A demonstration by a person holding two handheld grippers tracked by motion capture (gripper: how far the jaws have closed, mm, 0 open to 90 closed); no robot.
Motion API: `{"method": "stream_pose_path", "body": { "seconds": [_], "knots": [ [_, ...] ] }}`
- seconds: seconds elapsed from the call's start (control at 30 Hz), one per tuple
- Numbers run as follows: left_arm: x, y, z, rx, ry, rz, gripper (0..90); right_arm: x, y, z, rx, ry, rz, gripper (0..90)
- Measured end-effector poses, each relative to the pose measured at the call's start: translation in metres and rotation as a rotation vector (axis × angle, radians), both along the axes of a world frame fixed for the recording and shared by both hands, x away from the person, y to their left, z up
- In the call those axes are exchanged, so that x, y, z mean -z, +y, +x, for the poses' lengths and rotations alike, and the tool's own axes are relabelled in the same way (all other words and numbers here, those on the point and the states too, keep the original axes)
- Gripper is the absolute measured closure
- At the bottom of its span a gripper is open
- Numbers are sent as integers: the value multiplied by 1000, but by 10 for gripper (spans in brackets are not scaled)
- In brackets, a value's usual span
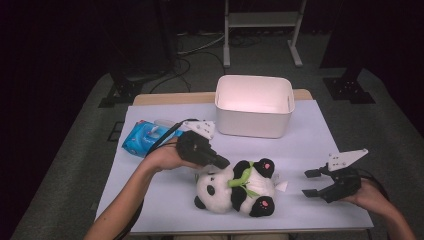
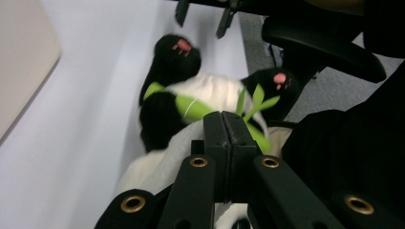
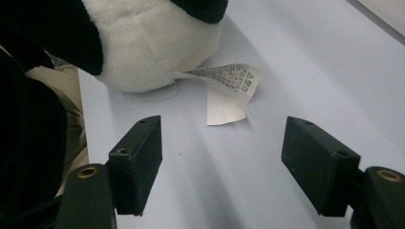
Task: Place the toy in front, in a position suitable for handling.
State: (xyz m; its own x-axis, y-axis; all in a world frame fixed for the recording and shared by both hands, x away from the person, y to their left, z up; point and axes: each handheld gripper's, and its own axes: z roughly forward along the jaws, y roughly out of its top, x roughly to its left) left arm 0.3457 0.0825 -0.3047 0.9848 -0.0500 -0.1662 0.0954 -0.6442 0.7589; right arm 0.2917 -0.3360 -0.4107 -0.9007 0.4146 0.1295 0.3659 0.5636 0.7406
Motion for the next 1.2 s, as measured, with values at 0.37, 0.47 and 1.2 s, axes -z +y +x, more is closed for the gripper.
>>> {"method": "stream_pose_path", "body": {
  "seconds": [0.37, 0.47, 1.2],
  "knots": [
    [0, -55, -14, 137, -4, 25, 900, 1, -8, -4, 16, -1, 9, 291],
    [-1, -71, -19, 175, -4, 30, 900, 0, -11, -6, 22, -2, 9, 291],
    [-12, -59, -16, 119, 8, 8, 620, -36, 21, 7, -55, -84, -1, 291]
  ]
}}
